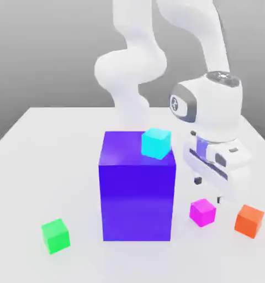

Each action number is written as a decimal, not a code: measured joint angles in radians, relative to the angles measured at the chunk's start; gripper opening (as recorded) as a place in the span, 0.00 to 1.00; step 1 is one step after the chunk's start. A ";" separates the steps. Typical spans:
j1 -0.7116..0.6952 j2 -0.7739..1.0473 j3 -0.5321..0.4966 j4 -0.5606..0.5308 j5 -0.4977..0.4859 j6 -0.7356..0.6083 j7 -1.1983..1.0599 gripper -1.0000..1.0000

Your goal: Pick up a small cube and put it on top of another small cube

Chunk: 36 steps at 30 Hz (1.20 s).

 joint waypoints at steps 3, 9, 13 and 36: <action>-0.003 0.037 -0.003 0.009 -0.007 0.033 -0.003 0.50; -0.026 0.122 0.028 0.027 0.029 0.103 -0.033 0.50; -0.065 0.185 0.079 0.037 0.073 0.151 -0.063 0.50; -0.041 0.094 0.035 0.022 -0.003 0.080 -0.009 0.00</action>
